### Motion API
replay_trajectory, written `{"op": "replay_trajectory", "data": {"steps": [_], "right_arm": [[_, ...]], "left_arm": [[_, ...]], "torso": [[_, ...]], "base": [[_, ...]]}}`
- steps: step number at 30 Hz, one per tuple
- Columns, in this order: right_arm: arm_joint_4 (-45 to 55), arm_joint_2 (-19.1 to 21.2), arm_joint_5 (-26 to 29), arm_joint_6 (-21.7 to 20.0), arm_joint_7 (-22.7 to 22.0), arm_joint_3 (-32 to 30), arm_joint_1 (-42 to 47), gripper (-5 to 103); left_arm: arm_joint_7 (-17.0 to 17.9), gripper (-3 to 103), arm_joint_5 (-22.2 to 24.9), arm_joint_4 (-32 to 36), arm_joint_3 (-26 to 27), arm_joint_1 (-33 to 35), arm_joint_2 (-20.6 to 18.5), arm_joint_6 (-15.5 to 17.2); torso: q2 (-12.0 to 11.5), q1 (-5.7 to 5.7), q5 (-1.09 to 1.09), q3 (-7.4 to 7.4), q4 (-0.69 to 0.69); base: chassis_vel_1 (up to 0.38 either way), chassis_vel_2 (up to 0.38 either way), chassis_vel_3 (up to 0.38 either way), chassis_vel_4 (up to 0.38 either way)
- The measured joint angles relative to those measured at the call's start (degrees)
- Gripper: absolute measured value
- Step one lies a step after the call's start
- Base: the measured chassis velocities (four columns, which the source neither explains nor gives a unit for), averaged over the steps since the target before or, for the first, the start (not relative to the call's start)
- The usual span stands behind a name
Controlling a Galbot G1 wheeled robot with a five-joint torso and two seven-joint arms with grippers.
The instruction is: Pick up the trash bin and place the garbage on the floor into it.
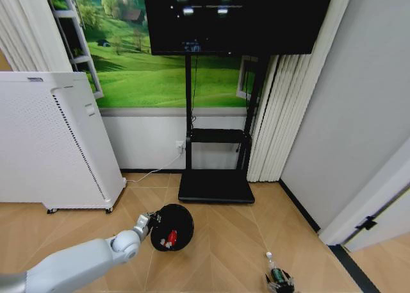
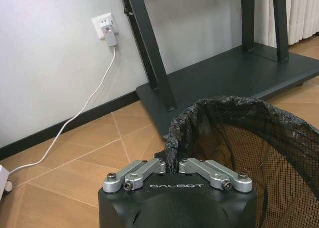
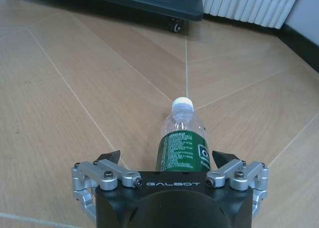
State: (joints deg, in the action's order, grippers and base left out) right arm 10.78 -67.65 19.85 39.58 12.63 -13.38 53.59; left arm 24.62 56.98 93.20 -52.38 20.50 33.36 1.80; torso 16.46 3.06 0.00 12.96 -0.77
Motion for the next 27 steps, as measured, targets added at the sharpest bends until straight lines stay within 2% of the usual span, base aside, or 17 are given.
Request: {"op": "replay_trajectory", "data": {"steps": [5,6,7,8,11,12,14,17,18,22,24,27], "right_arm": [[-0.6,-0.2,1.3,-0.8,0.4,-0.2,-0.2,88],[-0.6,-0.2,1.3,-0.8,0.4,-0.2,-0.2,88],[-0.7,-0.3,1.3,-0.8,0.4,-0.2,-0.3,83],[-0.8,-0.3,1.4,-0.9,0.4,-0.2,-0.3,83],[-1.1,-0.4,1.3,-0.9,0.3,-0.4,-0.3,67],[-1.1,-0.4,1.3,-0.9,0.3,-0.4,-0.3,67],[-1.1,-0.6,1.3,-0.7,0.3,-0.4,-0.2,56],[-1.0,-0.6,1.2,-0.2,0.2,-0.4,0.0,51],[-0.8,-0.6,1.1,0.2,0.1,-0.4,0.3,40],[-0.1,-0.4,1.1,1.0,0.0,-0.4,0.9,37],[1.3,0.3,1.0,1.9,-0.5,-0.4,1.8,28],[2.4,1.4,1.2,3.2,-0.8,-0.4,2.0,28]], "left_arm": [[-0.4,6,-0.3,0.7,1.5,1.3,-0.5,0.0],[-0.4,6,-0.3,0.7,1.5,1.3,-0.5,0.0],[-0.5,6,-0.4,0.8,1.8,1.6,-0.5,-0.1],[-0.5,6,-0.4,1.2,2.2,2.1,-0.5,-0.1],[-0.6,6,-0.4,1.8,2.9,2.9,-0.5,-0.1],[-0.6,6,-0.4,1.8,2.9,2.9,-0.5,-0.1],[-0.7,6,-0.4,2.1,3.4,3.3,-0.6,-0.1],[-0.9,6,-0.4,2.2,3.8,3.5,-0.9,-0.1],[-1.0,6,-0.4,2.3,4.2,3.7,-1.2,-0.1],[-1.1,6,-0.4,2.6,4.7,4.2,-1.7,-0.1],[-1.2,6,-0.4,2.8,5.1,4.6,-2.2,-0.1],[-1.3,6,-0.4,2.3,5.1,4.6,-1.9,-0.1]], "torso": [[0.0,0.00,0.00,0.00,-0.01],[0.0,0.00,0.00,0.00,-0.01],[0.0,0.00,-0.01,0.00,-0.01],[0.0,0.00,-0.01,0.00,0.00],[0.0,0.00,-0.01,0.00,-0.01],[0.0,0.00,-0.01,0.00,-0.01],[0.0,0.00,-0.01,0.00,-0.01],[0.0,0.00,-0.02,0.00,-0.01],[0.0,0.00,-0.02,0.00,-0.01],[0.0,0.00,0.00,0.00,-0.01],[0.0,0.00,0.01,0.00,-0.01],[0.0,-0.01,0.02,0.00,-0.01]], "base": [[0.000,0.000,0.000,0.000],[0.000,0.000,0.000,0.000],[0.000,0.000,0.000,0.000],[0.000,0.000,0.000,0.000],[0.000,0.000,0.000,0.000],[0.000,0.000,0.000,0.000],[0.000,0.000,0.000,0.000],[0.000,0.000,0.000,0.000],[0.000,0.000,0.000,0.000],[0.000,0.000,0.000,0.000],[0.000,0.000,0.000,0.000],[0.000,0.000,0.000,0.000]]}}
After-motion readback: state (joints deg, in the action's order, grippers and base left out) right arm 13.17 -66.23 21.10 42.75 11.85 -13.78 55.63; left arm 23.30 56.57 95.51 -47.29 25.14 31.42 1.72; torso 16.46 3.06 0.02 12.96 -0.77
